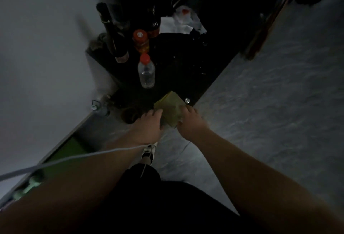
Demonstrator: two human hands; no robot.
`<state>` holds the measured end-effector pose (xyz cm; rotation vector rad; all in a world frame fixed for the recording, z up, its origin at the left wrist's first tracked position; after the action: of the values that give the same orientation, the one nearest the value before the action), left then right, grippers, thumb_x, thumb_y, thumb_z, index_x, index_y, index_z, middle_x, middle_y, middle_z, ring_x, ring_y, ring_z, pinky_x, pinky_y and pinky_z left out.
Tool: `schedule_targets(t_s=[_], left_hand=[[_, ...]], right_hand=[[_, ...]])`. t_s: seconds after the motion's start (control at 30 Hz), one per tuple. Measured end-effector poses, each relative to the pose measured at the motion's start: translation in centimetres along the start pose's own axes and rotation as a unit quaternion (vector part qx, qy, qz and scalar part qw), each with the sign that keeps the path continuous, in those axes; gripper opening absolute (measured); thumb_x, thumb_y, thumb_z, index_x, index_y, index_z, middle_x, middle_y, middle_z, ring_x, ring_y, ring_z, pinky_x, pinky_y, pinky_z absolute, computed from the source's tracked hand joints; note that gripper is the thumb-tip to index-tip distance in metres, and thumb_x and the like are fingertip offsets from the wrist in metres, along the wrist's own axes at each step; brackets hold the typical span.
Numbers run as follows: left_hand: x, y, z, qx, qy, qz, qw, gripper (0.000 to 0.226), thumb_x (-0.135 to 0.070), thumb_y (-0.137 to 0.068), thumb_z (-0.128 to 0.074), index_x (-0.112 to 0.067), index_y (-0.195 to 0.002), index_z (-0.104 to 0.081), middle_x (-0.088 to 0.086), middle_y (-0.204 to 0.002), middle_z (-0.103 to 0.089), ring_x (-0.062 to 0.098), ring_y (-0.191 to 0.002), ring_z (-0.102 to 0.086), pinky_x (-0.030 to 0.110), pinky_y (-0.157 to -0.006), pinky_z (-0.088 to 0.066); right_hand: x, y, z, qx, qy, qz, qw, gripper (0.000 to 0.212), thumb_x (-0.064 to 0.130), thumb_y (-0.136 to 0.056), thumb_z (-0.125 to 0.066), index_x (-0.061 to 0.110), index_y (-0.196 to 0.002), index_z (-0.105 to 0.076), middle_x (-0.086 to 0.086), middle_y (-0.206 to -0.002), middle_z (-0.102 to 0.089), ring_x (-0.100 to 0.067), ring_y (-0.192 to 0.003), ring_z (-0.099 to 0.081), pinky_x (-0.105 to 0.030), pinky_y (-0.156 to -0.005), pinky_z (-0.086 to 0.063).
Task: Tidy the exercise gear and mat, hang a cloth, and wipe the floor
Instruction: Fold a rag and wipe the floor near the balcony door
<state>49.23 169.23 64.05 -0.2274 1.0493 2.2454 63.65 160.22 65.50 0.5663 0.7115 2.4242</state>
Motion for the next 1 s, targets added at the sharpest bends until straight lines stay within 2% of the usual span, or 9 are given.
schedule_targets(t_s=[0.17, 0.27, 0.33, 0.43, 0.57, 0.67, 0.77, 0.87, 1.0], left_hand=[[2.7, -5.6, -0.1, 0.045, 0.050, 0.039, 0.997, 0.066, -0.035, -0.095, -0.054, -0.020, -0.151, -0.022, 0.016, -0.146, -0.041, 0.037, -0.127, -0.047, 0.046, -0.101, -0.043], [2.8, -7.2, -0.6, 0.047, 0.122, 0.025, 0.991, 0.065, -0.025, -0.095, -0.057, -0.018, -0.150, -0.023, 0.018, -0.134, -0.050, 0.035, -0.112, -0.056, 0.036, -0.085, -0.045], [2.5, -7.9, -1.1, 0.063, 0.141, 0.013, 0.988, 0.064, -0.020, -0.095, -0.057, -0.016, -0.151, -0.025, 0.017, -0.130, -0.053, 0.033, -0.108, -0.059, 0.032, -0.081, -0.044], [2.5, -9.2, -1.7, 0.065, 0.198, 0.027, 0.978, 0.060, -0.017, -0.092, -0.060, -0.016, -0.146, -0.035, 0.015, -0.131, -0.055, 0.030, -0.111, -0.059, 0.032, -0.083, -0.044], [2.9, -10.0, -2.3, 0.051, 0.258, 0.068, 0.962, 0.052, -0.011, -0.088, -0.063, -0.014, -0.136, -0.045, 0.017, -0.131, -0.046, 0.033, -0.109, -0.058, 0.046, -0.095, -0.050], [2.9, -10.3, -2.6, 0.039, 0.282, 0.074, 0.956, 0.050, -0.005, -0.086, -0.065, -0.010, -0.133, -0.048, 0.020, -0.133, -0.040, 0.033, -0.109, -0.057, 0.045, -0.097, -0.050], [2.6, -10.4, -2.6, 0.031, 0.270, 0.094, 0.958, 0.050, -0.008, -0.085, -0.066, -0.010, -0.132, -0.049, 0.019, -0.132, -0.039, 0.032, -0.110, -0.055, 0.039, -0.098, -0.048], [2.1, -10.1, -2.1, 0.029, 0.259, 0.100, 0.960, 0.051, -0.012, -0.085, -0.067, -0.011, -0.133, -0.050, 0.016, -0.132, -0.041, 0.031, -0.111, -0.055, 0.034, -0.095, -0.046], [0.4, -9.4, -0.3, 0.025, 0.236, 0.053, 0.970, 0.048, -0.015, -0.086, -0.064, -0.019, -0.131, -0.050, 0.010, -0.129, -0.046, 0.027, -0.110, -0.057, 0.037, -0.093, -0.048]], right_hand=[[-0.8, -6.2, -1.0, 0.004, -0.046, -0.052, 0.998, 0.065, 0.023, -0.092, -0.057, 0.020, -0.150, -0.025, -0.009, -0.159, -0.025, -0.035, -0.139, -0.034, -0.051, -0.104, -0.043], [-1.3, -8.6, -2.1, 0.034, -0.053, -0.081, 0.995, 0.072, 0.016, -0.089, -0.061, 0.022, -0.150, -0.024, -0.010, -0.157, -0.027, -0.038, -0.135, -0.037, -0.052, -0.100, -0.046], [-1.7, -9.6, -3.0, 0.056, -0.059, -0.096, 0.992, 0.078, 0.011, -0.085, -0.066, 0.022, -0.149, -0.024, -0.012, -0.152, -0.033, -0.038, -0.130, -0.043, -0.051, -0.098, -0.047], [-2.1, -10.4, -3.8, 0.050, -0.093, -0.108, 0.989, 0.081, 0.010, -0.083, -0.070, 0.021, -0.149, -0.026, -0.012, -0.147, -0.037, -0.037, -0.128, -0.041, -0.048, -0.098, -0.046], [-2.6, -11.0, -4.0, 0.025, -0.135, -0.147, 0.980, 0.081, 0.011, -0.085, -0.067, 0.019, -0.152, -0.021, -0.012, -0.147, -0.038, -0.036, -0.131, -0.037, -0.048, -0.101, -0.042], [-2.7, -11.4, -4.1, 0.021, -0.164, -0.168, 0.972, 0.063, 0.016, -0.088, -0.063, 0.017, -0.144, -0.033, -0.012, -0.132, -0.054, -0.033, -0.121, -0.050, -0.048, -0.092, -0.051], [-2.2, -11.5, -3.6, 0.044, -0.159, -0.167, 0.972, 0.030, 0.020, -0.092, -0.056, 0.013, -0.121, -0.055, -0.009, -0.108, -0.064, -0.026, -0.098, -0.063, -0.034, -0.071, -0.048], [-1.3, -10.0, -2.4, 0.036, -0.207, -0.137, 0.968, 0.026, 0.024, -0.091, -0.059, 0.017, -0.116, -0.058, 0.002, -0.092, -0.060, -0.018, -0.085, -0.061, -0.027, -0.064, -0.045], [-0.6, -6.1, -0.3, -0.021, -0.295, -0.113, 0.949, 0.027, 0.025, -0.087, -0.062, 0.021, -0.113, -0.056, 0.008, -0.087, -0.057, -0.014, -0.081, -0.060, -0.032, -0.071, -0.054]])
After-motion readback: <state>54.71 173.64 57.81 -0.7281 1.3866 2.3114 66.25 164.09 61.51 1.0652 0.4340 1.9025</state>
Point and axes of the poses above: each hand's wrist, its own y-axis away from the middle knuckle, its own z-axis out of the back of the hand, x = y × z, the point moved 2 cm from there along -y, towards the middle knuckle
